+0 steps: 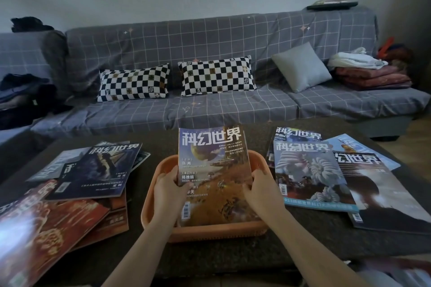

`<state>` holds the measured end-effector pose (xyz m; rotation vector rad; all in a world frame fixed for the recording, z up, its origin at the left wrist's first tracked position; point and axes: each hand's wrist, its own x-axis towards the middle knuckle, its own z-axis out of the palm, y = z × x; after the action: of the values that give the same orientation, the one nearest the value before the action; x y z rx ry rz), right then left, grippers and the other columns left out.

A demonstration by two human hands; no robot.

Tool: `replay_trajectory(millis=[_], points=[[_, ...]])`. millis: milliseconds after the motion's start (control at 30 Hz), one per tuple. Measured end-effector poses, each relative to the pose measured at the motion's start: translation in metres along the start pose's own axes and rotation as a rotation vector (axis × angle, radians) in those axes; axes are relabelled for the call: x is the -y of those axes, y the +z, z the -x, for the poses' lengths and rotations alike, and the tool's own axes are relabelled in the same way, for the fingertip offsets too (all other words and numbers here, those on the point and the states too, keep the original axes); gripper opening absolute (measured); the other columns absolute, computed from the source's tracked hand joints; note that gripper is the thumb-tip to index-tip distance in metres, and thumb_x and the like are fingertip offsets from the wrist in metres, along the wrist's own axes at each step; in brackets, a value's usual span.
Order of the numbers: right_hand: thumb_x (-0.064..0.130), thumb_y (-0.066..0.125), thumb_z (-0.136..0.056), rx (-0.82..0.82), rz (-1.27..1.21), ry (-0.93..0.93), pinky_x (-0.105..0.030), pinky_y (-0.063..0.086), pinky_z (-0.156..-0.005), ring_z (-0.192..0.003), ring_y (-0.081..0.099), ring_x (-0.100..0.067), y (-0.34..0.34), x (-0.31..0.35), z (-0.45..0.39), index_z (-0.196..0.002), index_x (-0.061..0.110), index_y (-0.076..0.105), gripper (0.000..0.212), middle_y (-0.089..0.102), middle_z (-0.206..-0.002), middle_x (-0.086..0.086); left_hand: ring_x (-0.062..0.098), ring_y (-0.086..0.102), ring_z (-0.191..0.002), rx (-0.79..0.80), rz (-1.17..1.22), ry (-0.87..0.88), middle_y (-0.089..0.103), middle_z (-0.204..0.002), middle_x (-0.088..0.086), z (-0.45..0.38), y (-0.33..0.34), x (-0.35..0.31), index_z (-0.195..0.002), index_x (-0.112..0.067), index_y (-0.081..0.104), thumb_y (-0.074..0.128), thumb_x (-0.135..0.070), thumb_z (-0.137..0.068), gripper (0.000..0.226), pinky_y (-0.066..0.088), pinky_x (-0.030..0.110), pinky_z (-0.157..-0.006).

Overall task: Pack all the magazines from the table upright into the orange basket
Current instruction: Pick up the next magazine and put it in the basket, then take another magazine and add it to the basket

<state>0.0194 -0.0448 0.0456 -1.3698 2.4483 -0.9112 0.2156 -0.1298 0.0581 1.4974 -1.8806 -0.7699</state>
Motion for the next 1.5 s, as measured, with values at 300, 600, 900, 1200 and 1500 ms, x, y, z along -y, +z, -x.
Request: replay_trajectory(millis=[300,600,900,1200,1500], points=[[0.020,0.055,-0.084,-0.007,0.036,-0.093,-0.023,0.049,-0.065,-0.071,0.055,-0.005,0.005,-0.001,-0.003,-0.099,0.021,0.056,0.015,0.059,-0.082,0.008,-0.004,0.070,-0.065,0.068,0.102,-0.075,0.075,-0.080,-0.010,0.001,-0.001,0.001,-0.112,-0.032,0.069,0.068,-0.021,-0.088,0.027,0.052,0.016,-0.056],[0.024,0.055,-0.082,0.020,-0.054,-0.026,-0.017,0.032,-0.047,-0.060,0.051,-0.003,0.007,-0.002,-0.009,-0.077,0.026,0.048,0.009,0.055,-0.069,0.007,0.006,0.072,-0.061,0.063,0.212,-0.161,0.075,-0.068,-0.011,-0.001,-0.001,-0.001,-0.087,-0.030,0.073,0.063,-0.021,-0.092,0.014,0.060,0.031,-0.065],[0.042,0.051,-0.091,0.183,-0.223,0.043,-0.023,0.043,-0.084,-0.107,0.057,-0.016,-0.003,0.000,-0.006,-0.129,0.017,0.052,0.046,0.061,-0.123,0.001,0.011,0.073,-0.083,0.043,0.192,-0.061,0.074,-0.098,-0.004,0.015,0.003,-0.020,-0.110,-0.028,0.060,0.058,-0.020,-0.095,0.018,0.062,0.037,-0.072],[0.031,0.059,-0.090,0.015,-0.396,-0.012,-0.013,0.042,-0.078,-0.090,0.056,0.003,-0.057,-0.021,0.014,-0.125,0.019,0.058,0.037,0.064,-0.118,0.005,0.003,0.054,-0.110,0.070,0.199,0.165,0.055,-0.128,-0.011,0.048,0.048,-0.071,-0.126,-0.030,0.056,0.056,-0.026,-0.094,0.032,0.051,0.022,-0.085],[0.032,0.060,-0.089,-0.115,-0.330,0.165,-0.018,0.042,-0.063,-0.080,0.057,-0.002,-0.114,-0.118,0.019,-0.115,0.022,0.062,0.028,0.065,-0.100,0.006,-0.004,0.058,-0.097,0.338,0.308,0.183,0.057,-0.126,-0.011,0.069,0.132,-0.151,-0.133,-0.029,0.049,0.050,-0.021,-0.098,0.036,0.049,0.008,-0.067]])
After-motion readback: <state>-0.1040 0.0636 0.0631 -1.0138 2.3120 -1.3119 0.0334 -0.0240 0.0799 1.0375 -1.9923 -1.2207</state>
